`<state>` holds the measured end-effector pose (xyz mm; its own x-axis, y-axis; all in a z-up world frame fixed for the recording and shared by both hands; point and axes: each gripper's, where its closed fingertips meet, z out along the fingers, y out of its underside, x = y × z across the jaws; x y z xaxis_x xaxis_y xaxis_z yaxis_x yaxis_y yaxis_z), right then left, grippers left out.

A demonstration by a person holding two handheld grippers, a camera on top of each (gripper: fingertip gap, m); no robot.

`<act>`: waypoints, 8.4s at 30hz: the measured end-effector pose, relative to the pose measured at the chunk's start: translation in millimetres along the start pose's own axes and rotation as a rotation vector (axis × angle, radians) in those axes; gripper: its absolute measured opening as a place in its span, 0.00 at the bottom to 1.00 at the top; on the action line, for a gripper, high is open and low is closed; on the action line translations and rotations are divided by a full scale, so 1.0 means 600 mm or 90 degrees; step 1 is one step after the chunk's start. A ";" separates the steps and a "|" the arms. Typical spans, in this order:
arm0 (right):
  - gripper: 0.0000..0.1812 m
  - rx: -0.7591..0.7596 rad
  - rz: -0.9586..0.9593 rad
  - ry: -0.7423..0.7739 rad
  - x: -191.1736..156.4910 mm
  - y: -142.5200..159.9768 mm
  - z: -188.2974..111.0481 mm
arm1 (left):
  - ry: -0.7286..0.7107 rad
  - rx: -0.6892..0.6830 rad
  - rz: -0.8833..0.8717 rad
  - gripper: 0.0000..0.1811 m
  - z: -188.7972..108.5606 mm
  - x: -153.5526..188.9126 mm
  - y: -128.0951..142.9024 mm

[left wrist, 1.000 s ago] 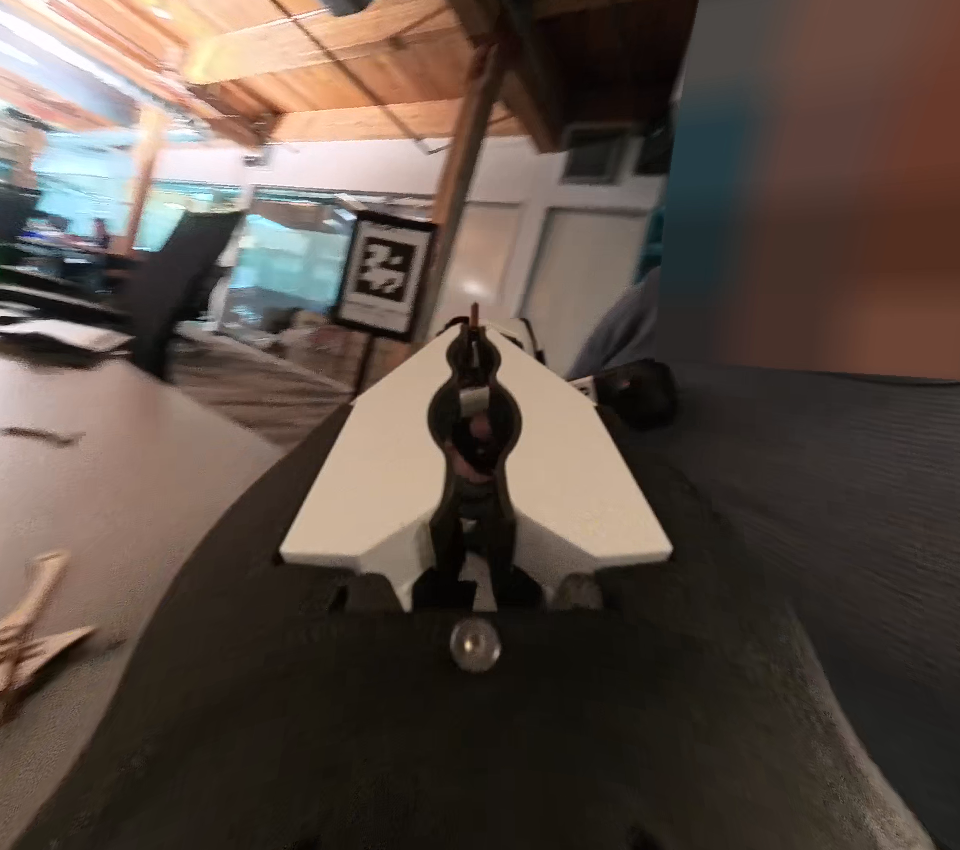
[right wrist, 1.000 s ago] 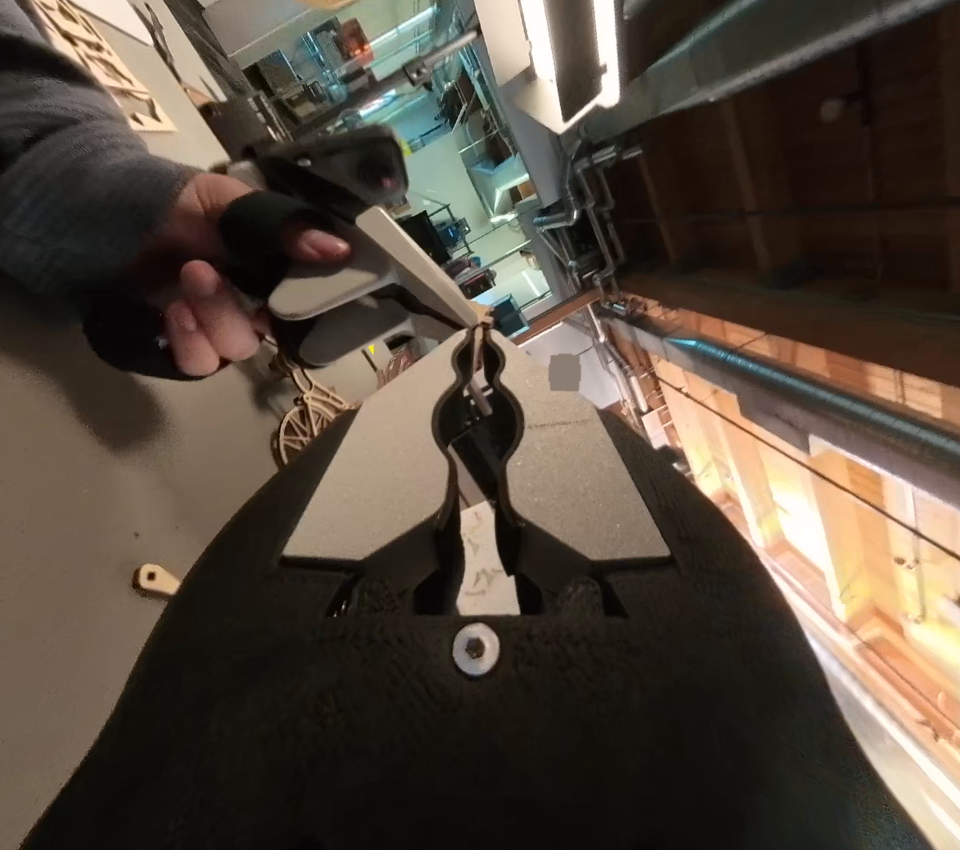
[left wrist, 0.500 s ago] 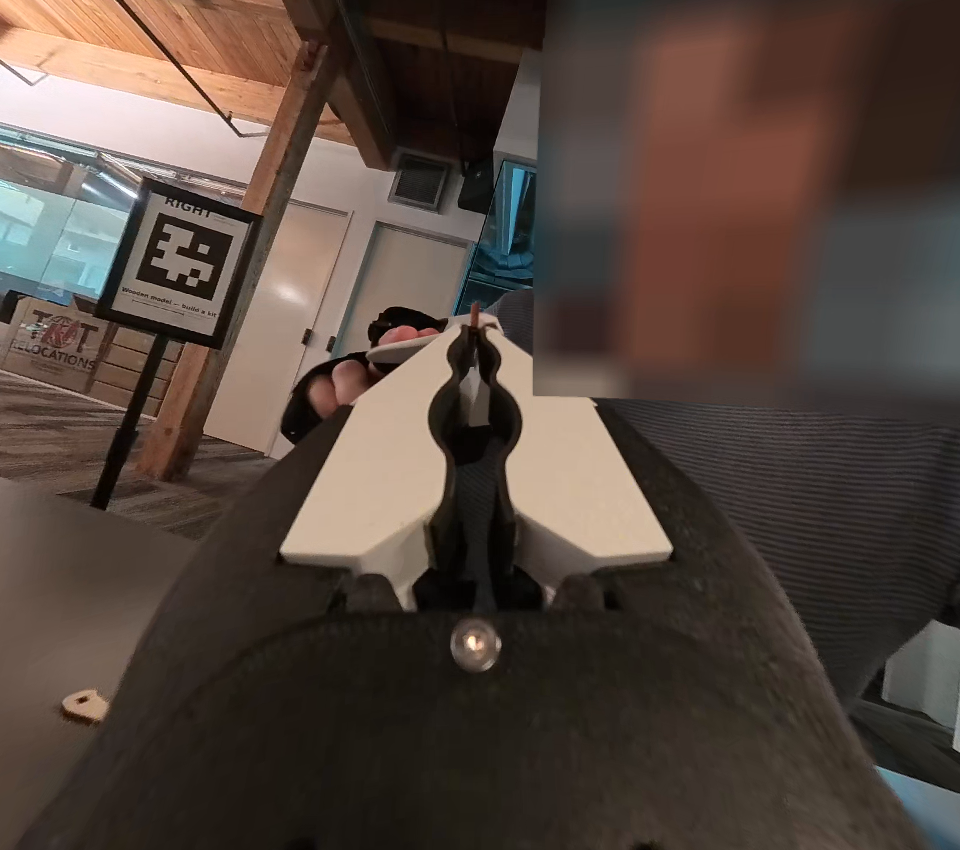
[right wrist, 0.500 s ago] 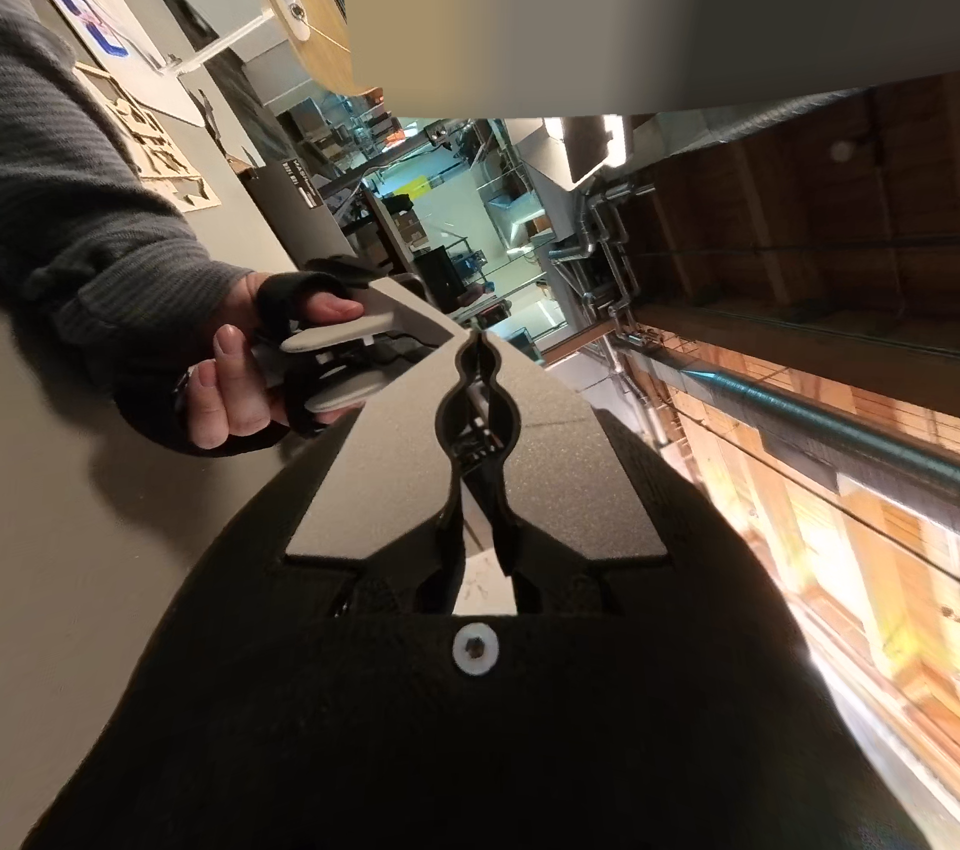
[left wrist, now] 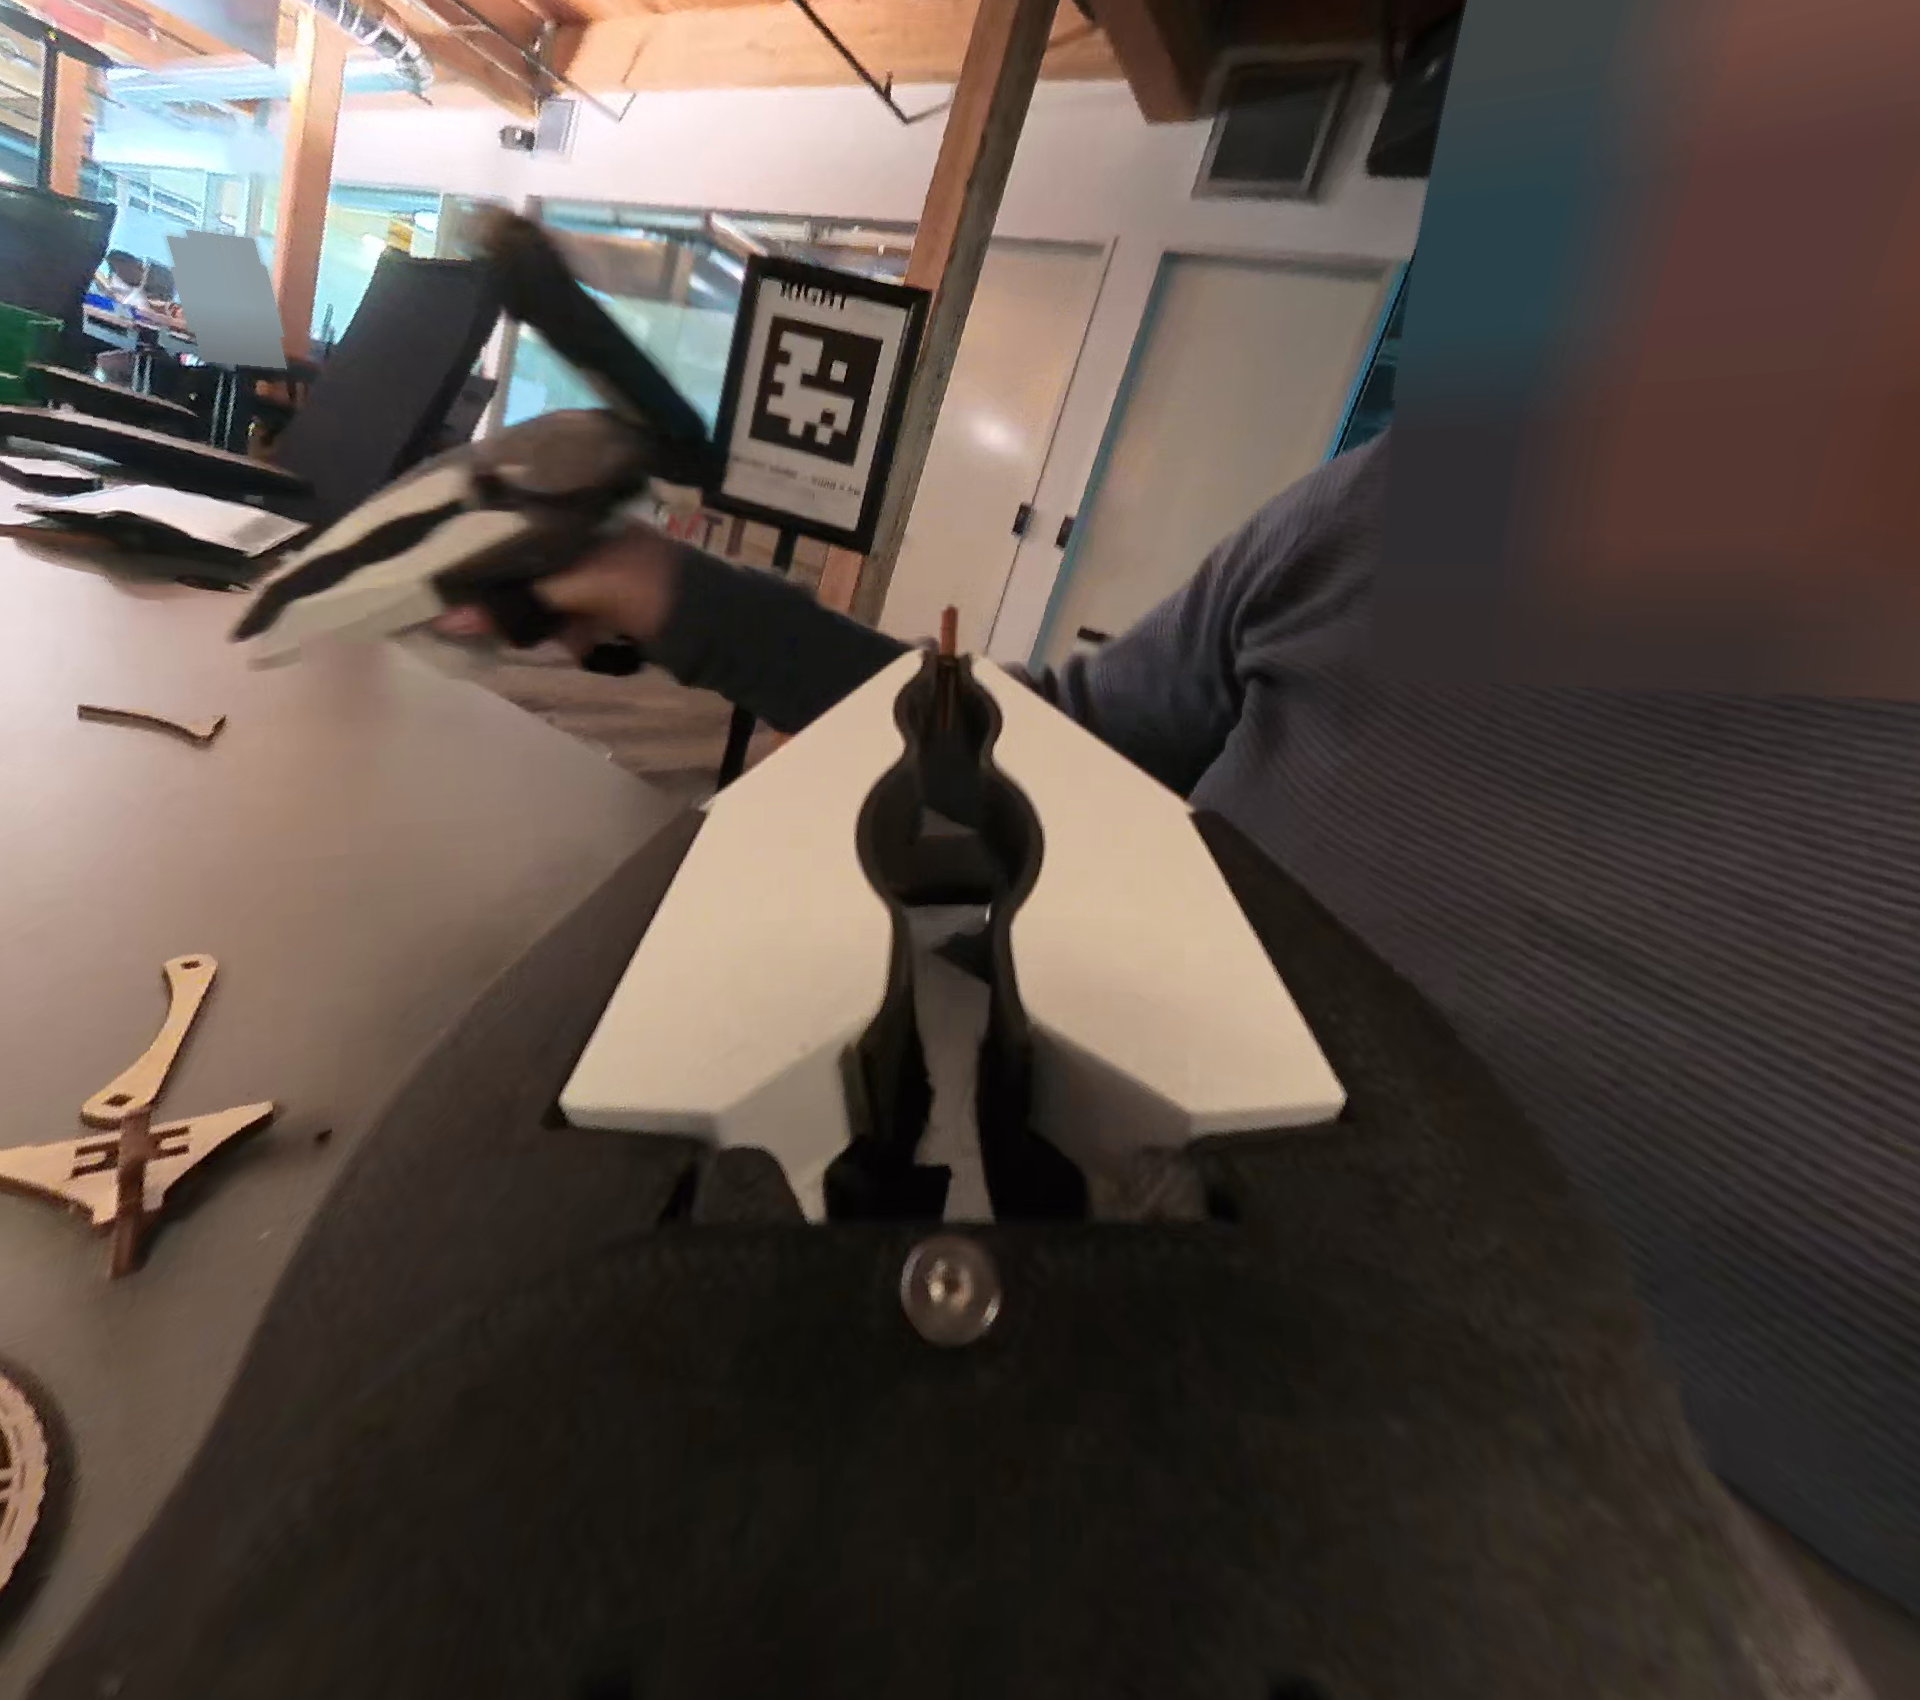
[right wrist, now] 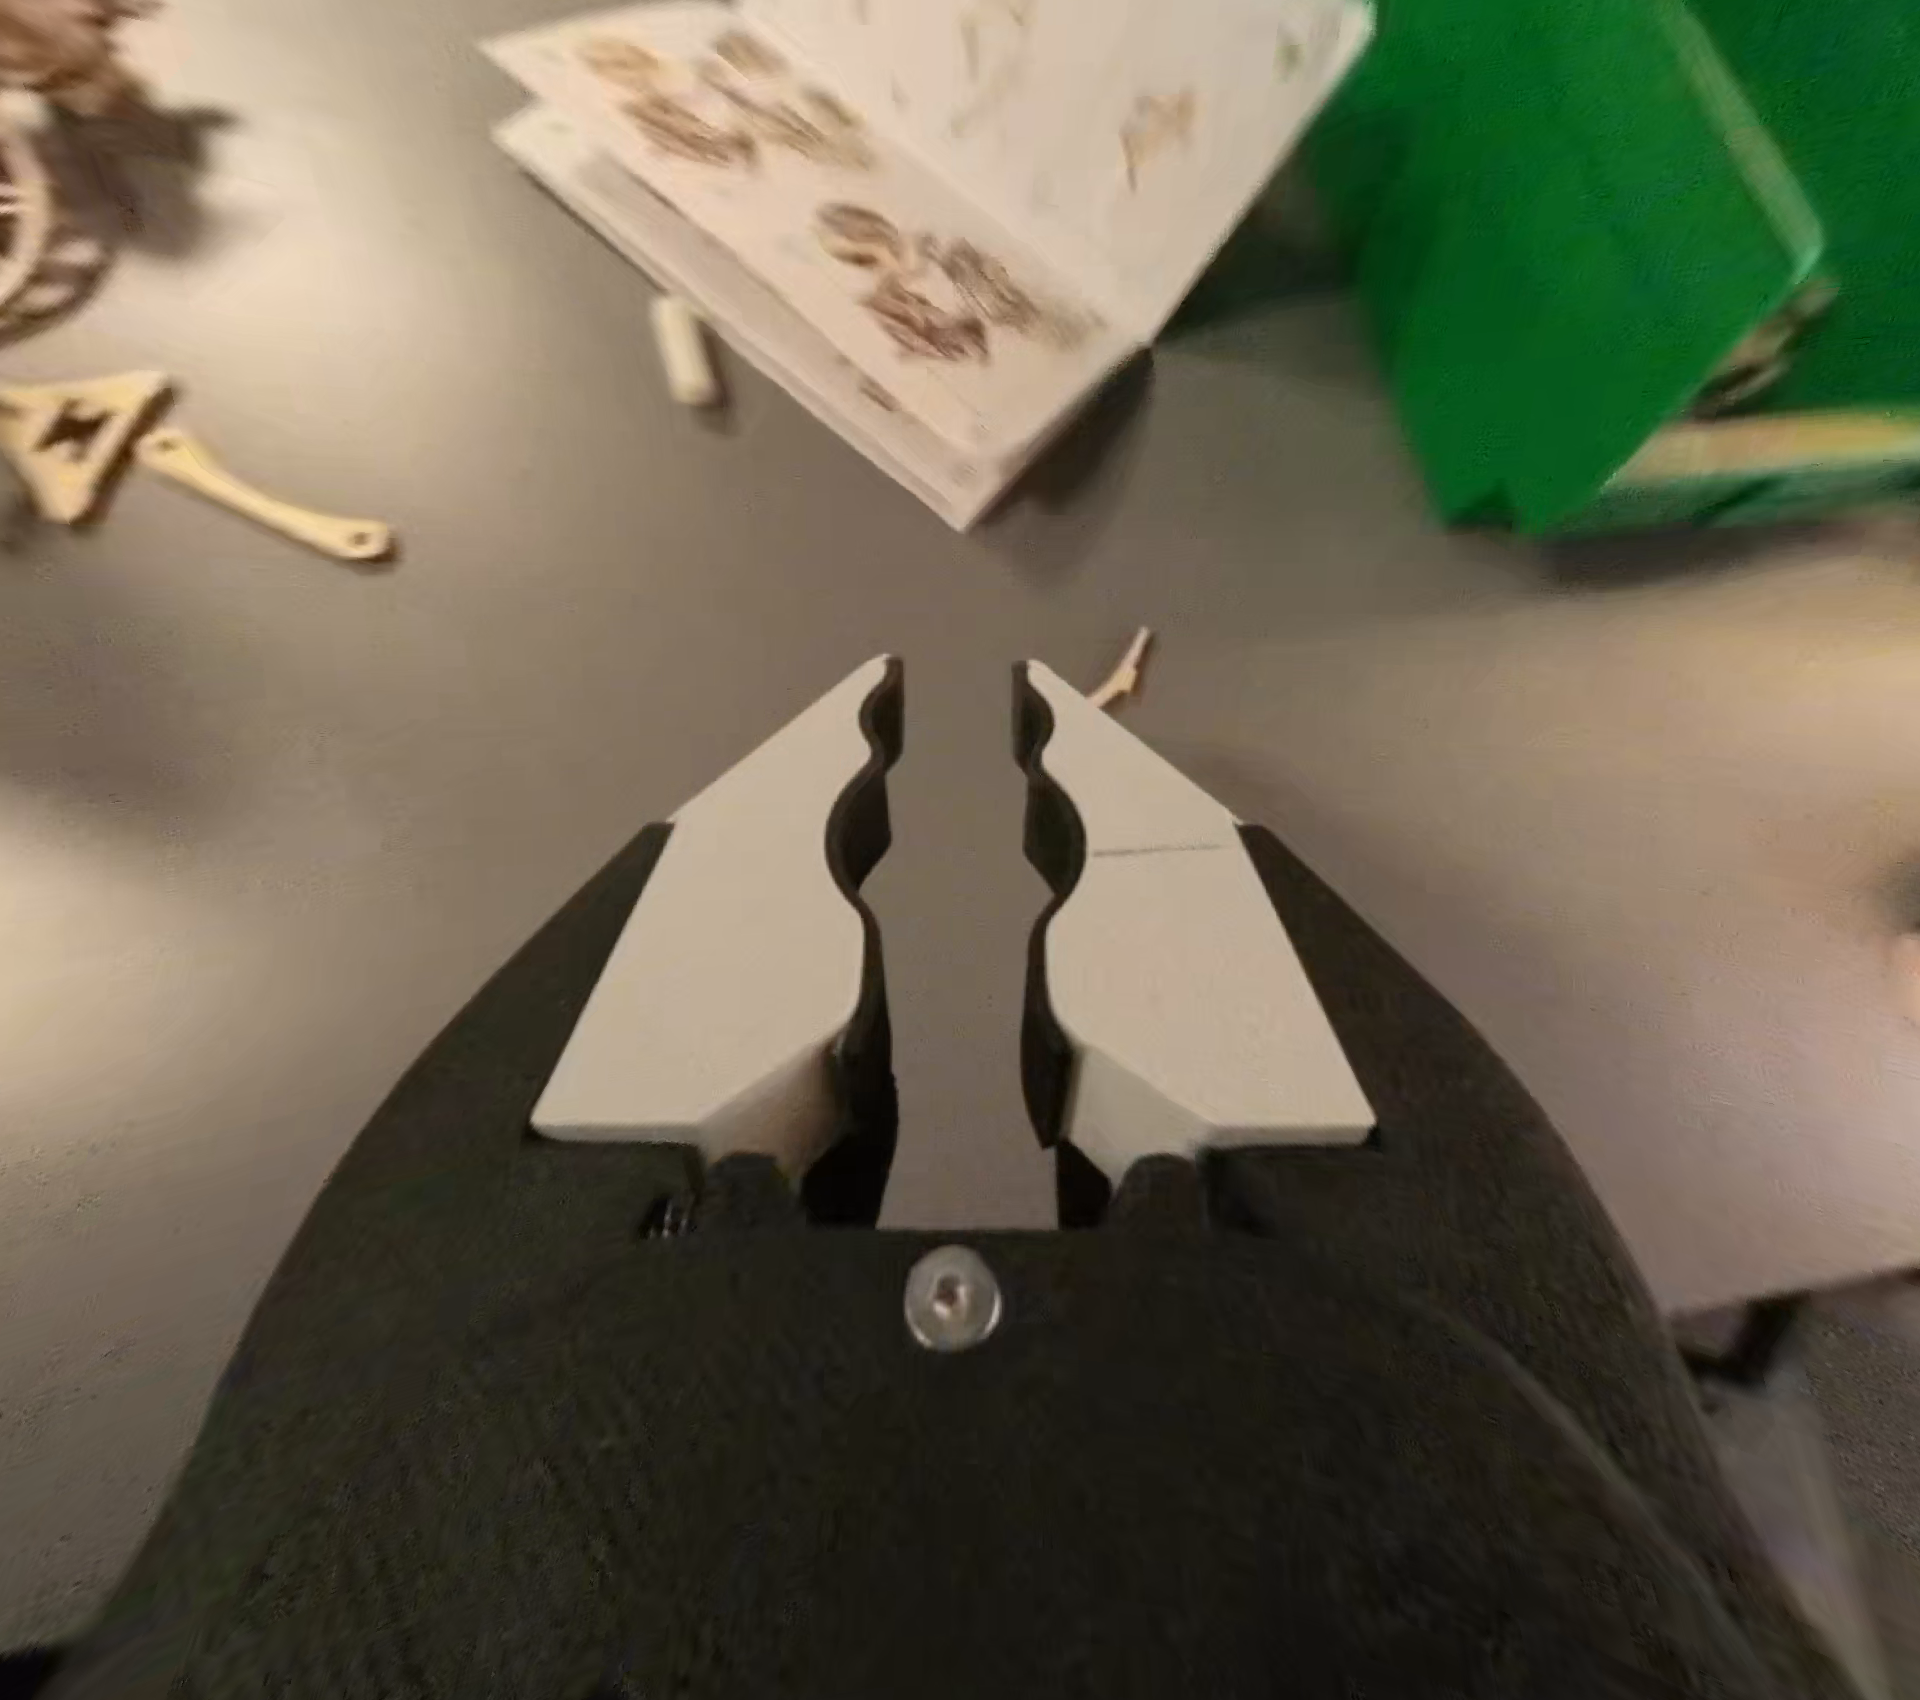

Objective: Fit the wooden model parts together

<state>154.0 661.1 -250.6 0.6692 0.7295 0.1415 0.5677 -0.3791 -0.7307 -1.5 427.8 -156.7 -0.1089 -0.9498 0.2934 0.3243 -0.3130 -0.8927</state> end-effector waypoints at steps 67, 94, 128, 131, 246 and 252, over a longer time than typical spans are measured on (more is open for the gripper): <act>0.00 0.388 -0.792 0.180 -0.385 -0.135 -0.158 | -0.069 0.025 -0.079 0.01 -0.017 -0.046 -0.008; 0.00 0.291 -0.582 -0.365 -0.307 -0.011 -0.031 | -0.634 -0.783 0.867 0.01 -0.146 -0.141 0.088; 0.00 0.454 -0.656 -0.389 -0.334 -0.024 -0.030 | -0.542 -0.803 0.881 0.06 -0.124 -0.136 0.139; 0.00 0.451 -0.661 -0.390 -0.335 -0.022 -0.029 | -0.513 -0.753 0.841 0.14 -0.112 -0.125 0.142; 0.00 0.262 -0.204 -0.773 -0.345 -0.146 0.012 | -0.824 -0.662 0.790 0.01 -0.096 -0.200 0.026; 0.00 0.385 -0.310 -0.657 -0.345 -0.154 0.013 | -0.869 -0.720 0.849 0.01 -0.113 -0.204 0.021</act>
<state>-40.6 549.8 -217.2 -0.3751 0.9219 0.0965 0.1606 0.1671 -0.9728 -47.7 540.3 -227.2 0.3387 -0.1311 -0.9317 -0.9406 -0.0212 -0.3390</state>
